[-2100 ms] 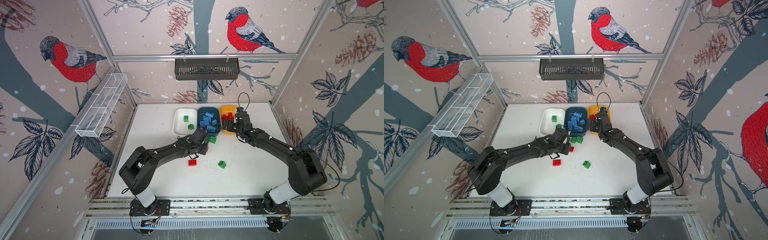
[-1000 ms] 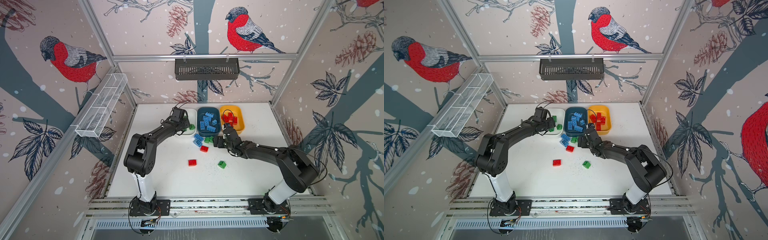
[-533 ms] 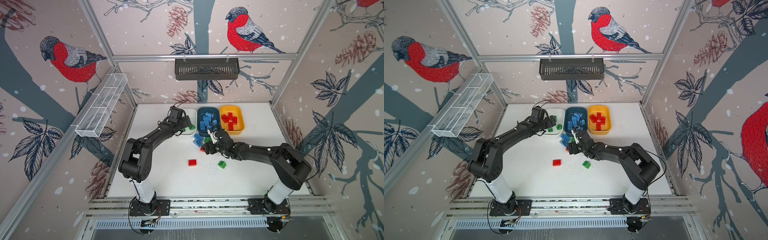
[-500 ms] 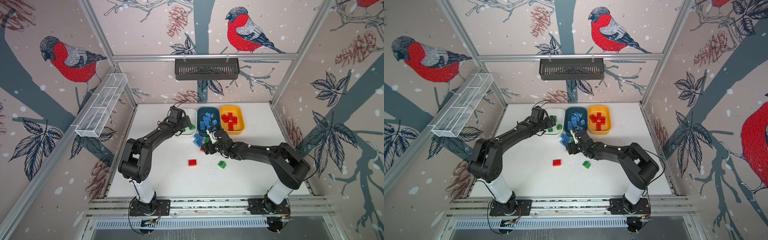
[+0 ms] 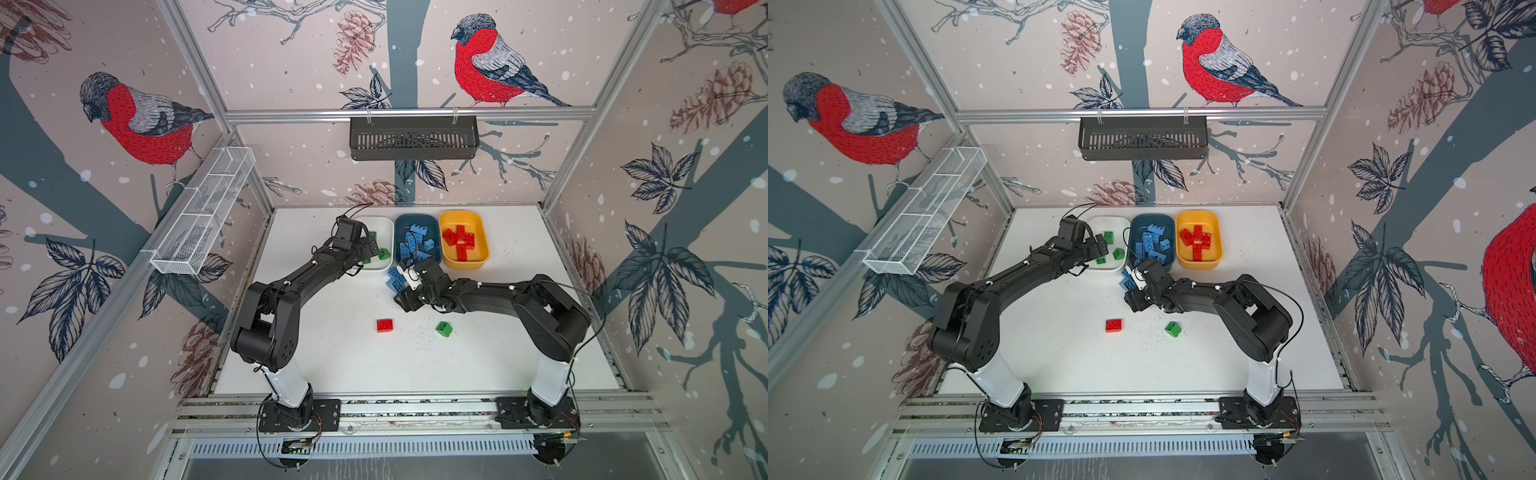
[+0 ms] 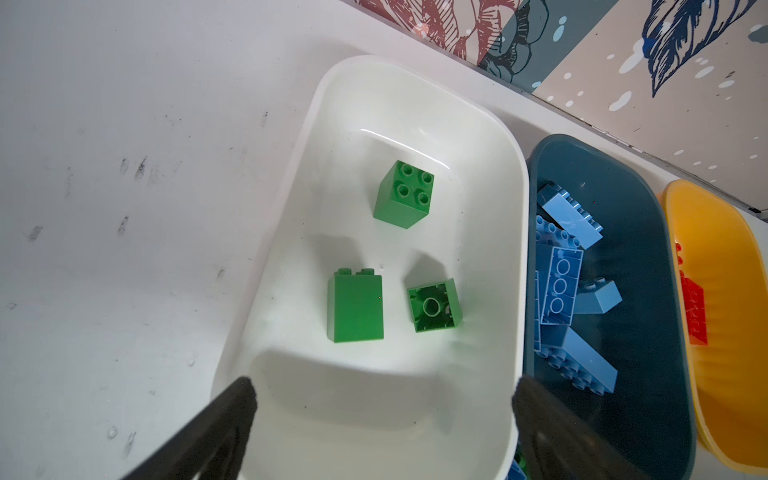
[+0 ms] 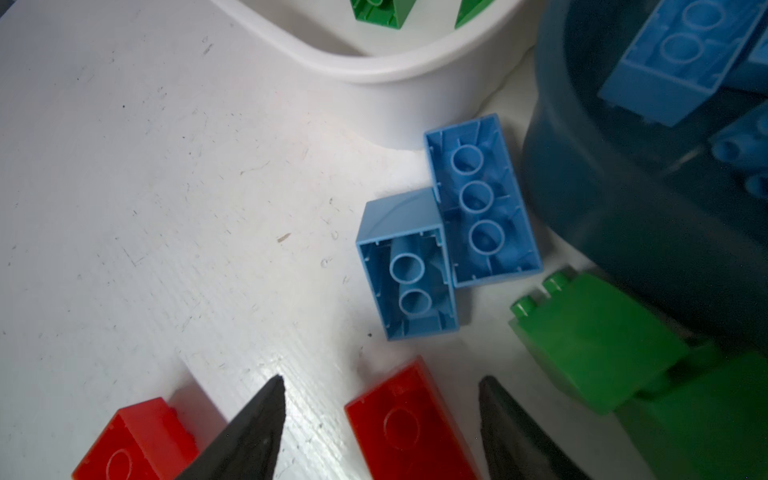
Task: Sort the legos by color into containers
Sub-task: 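Release the green brick into the white bin while right grasps the red brick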
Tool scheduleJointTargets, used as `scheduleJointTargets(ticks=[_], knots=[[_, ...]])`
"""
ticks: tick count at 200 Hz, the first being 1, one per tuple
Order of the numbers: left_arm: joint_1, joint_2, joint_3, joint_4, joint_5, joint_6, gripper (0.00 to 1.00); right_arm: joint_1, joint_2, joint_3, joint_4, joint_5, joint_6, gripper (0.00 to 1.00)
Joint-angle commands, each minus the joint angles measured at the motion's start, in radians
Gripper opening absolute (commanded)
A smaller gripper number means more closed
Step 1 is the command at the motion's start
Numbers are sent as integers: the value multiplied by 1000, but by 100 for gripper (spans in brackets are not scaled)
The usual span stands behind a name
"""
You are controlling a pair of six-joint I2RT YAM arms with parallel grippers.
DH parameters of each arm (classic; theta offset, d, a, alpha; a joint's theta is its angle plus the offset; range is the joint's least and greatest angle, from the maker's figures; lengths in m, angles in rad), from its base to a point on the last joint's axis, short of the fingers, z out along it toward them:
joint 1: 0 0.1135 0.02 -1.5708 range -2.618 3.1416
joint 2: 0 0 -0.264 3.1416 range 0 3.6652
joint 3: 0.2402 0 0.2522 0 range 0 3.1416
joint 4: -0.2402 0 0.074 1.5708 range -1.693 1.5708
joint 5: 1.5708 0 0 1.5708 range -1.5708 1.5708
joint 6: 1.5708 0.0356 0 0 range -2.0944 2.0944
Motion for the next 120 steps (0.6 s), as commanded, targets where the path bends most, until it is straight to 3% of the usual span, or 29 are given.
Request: scheduleJointTargets(ticks=[1,84,120], knots=[[1,3,3,15,-3,13,96,10,9,6,-23,8,-32,65],[1,24,21,4,14,11,97,36,21,3,-35,153,-33,40],[1,10,14,12,20,34,97,34,-27,-18,-23,169,-30,35]])
